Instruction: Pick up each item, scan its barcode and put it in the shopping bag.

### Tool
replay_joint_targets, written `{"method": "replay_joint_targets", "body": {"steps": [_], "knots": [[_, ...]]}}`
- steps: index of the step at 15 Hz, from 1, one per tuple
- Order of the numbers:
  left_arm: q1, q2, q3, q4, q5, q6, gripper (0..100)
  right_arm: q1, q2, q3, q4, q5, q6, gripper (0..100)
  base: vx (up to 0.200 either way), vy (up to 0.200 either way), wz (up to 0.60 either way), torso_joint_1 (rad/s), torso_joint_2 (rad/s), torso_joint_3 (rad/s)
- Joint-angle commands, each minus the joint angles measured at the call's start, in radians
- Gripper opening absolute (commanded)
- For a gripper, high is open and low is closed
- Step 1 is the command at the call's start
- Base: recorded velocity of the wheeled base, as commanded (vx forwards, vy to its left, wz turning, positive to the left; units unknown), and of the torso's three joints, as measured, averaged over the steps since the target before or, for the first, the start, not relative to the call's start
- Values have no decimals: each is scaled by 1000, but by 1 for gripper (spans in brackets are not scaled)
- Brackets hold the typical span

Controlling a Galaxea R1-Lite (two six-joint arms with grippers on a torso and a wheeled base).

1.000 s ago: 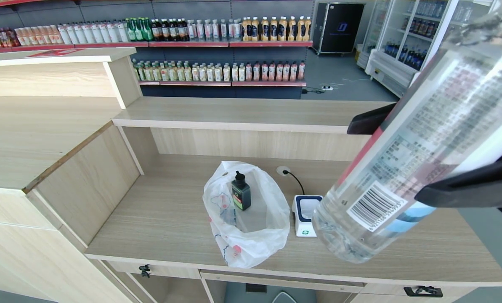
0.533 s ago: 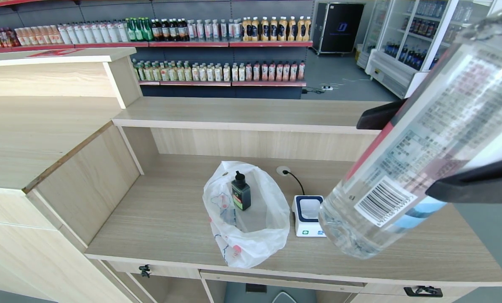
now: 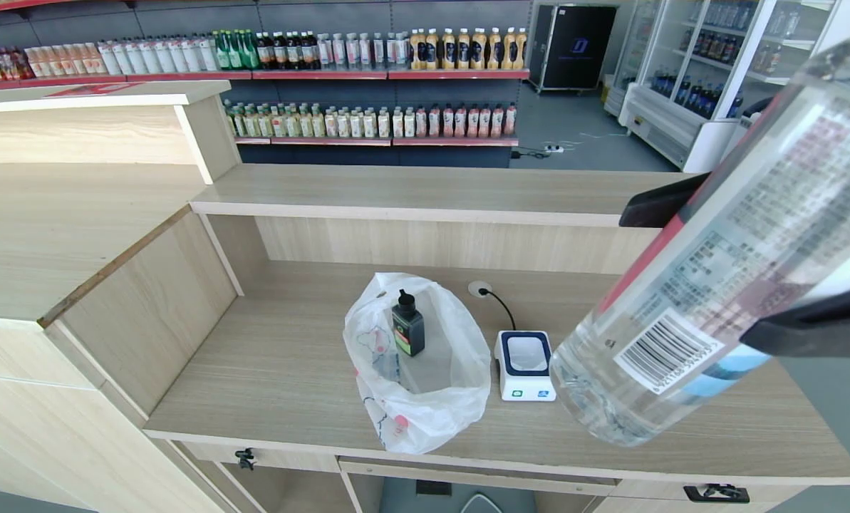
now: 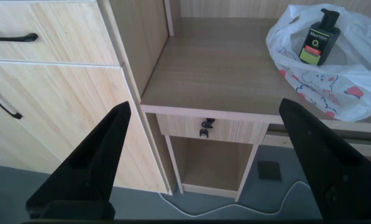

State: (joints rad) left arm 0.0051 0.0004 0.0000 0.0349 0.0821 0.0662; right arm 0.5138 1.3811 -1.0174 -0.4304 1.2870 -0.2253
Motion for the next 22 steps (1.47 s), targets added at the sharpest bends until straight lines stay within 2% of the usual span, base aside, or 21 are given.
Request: {"method": "replay_joint_targets", "body": {"steps": [1, 4, 7, 8, 10, 13, 16, 17, 20, 22], "knots": [[1, 0, 0, 0, 1, 0, 100, -1, -2, -3, -1, 0, 0, 0, 0, 0, 0, 0, 0, 0], [1, 0, 0, 0, 1, 0, 100, -8, -2, -3, 4, 0, 0, 0, 0, 0, 0, 0, 0, 0], [1, 0, 0, 0, 1, 0, 100, -113, -4, -16, 42, -18, -8, 0, 0, 0, 0, 0, 0, 0], [1, 0, 0, 0, 1, 0, 100, -170, -8, -23, 102, -68, -46, 0, 0, 0, 0, 0, 0, 0], [-1, 0, 0, 0, 1, 0, 100, -330, -27, -61, 314, -153, -177, 0, 0, 0, 0, 0, 0, 0], [1, 0, 0, 0, 1, 0, 100, -505, -45, -98, 532, -163, -345, 0, 0, 0, 0, 0, 0, 0], [-1, 0, 0, 0, 1, 0, 100, -687, -43, -64, 550, -161, -376, 0, 0, 0, 0, 0, 0, 0], [1, 0, 0, 0, 1, 0, 100, -719, -45, -55, 581, -163, -370, 0, 0, 0, 0, 0, 0, 0], [1, 0, 0, 0, 1, 0, 100, -768, -54, -73, 794, -175, -364, 0, 0, 0, 0, 0, 0, 0], [-1, 0, 0, 0, 1, 0, 100, -793, -71, -66, 888, -265, -282, 0, 0, 0, 0, 0, 0, 0]]}}
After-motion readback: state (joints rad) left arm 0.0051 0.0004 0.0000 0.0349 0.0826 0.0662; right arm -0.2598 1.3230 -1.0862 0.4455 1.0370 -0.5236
